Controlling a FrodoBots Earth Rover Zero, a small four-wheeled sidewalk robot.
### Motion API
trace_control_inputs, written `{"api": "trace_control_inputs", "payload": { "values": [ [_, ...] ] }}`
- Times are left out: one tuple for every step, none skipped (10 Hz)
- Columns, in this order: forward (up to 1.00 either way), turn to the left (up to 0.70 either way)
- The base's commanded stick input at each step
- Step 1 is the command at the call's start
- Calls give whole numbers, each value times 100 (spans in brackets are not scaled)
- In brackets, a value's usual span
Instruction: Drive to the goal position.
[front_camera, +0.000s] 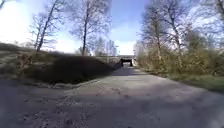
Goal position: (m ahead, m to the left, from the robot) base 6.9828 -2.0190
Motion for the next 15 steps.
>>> {"api": "trace_control_inputs", "payload": {
  "values": [
    [100, 0],
    [100, 0],
    [100, 0],
    [100, 0],
    [100, 0],
    [100, 0],
    [100, 0],
    [100, 0],
    [100, 0],
    [100, 0],
    [100, 0],
    [100, 0],
    [100, 0],
    [100, 0],
    [100, 0]
  ]
}}
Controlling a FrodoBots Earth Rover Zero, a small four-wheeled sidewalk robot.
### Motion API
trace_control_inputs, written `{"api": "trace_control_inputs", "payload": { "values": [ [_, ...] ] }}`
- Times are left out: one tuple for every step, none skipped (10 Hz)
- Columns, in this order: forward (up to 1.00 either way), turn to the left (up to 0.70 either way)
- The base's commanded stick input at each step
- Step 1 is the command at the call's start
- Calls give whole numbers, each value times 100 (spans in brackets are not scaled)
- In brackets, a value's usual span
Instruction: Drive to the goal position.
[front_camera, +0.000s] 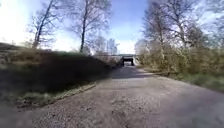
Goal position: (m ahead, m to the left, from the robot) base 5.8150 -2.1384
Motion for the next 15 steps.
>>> {"api": "trace_control_inputs", "payload": {
  "values": [
    [100, -8],
    [100, -28],
    [100, -40],
    [100, -40],
    [100, -9],
    [100, 0],
    [100, 0],
    [100, 0],
    [100, 0],
    [100, 0],
    [100, 0],
    [100, 0],
    [100, 0],
    [100, 0],
    [100, 0]
  ]
}}
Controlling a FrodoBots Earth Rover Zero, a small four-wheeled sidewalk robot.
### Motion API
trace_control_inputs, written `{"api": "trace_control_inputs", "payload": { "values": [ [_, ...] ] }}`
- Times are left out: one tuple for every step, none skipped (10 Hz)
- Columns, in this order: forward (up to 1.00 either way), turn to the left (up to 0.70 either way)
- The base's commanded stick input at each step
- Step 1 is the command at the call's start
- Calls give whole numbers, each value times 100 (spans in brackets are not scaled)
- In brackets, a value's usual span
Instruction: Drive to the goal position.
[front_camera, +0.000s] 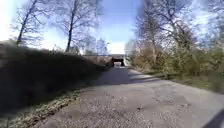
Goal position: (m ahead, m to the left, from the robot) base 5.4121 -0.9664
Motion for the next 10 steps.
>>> {"api": "trace_control_inputs", "payload": {
  "values": [
    [100, 0],
    [100, 0],
    [100, 0],
    [100, 0],
    [100, 0],
    [100, 0],
    [100, 0],
    [100, 0],
    [100, 0],
    [100, 0]
  ]
}}
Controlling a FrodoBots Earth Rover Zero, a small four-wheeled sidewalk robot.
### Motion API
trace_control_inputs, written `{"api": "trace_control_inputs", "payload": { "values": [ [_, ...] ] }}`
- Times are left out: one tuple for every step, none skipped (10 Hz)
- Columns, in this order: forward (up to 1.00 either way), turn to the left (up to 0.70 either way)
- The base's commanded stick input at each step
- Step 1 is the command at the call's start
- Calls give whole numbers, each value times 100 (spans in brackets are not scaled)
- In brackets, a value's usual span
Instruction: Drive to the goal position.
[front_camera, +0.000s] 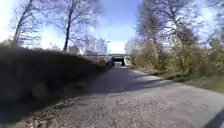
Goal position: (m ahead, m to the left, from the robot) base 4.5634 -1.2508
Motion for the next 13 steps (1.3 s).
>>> {"api": "trace_control_inputs", "payload": {
  "values": [
    [100, 0],
    [100, 0],
    [100, 0],
    [100, 0],
    [100, 0],
    [100, 0],
    [100, 0],
    [100, 0],
    [100, 0],
    [100, 0],
    [100, 0],
    [100, 0],
    [100, 0]
  ]
}}
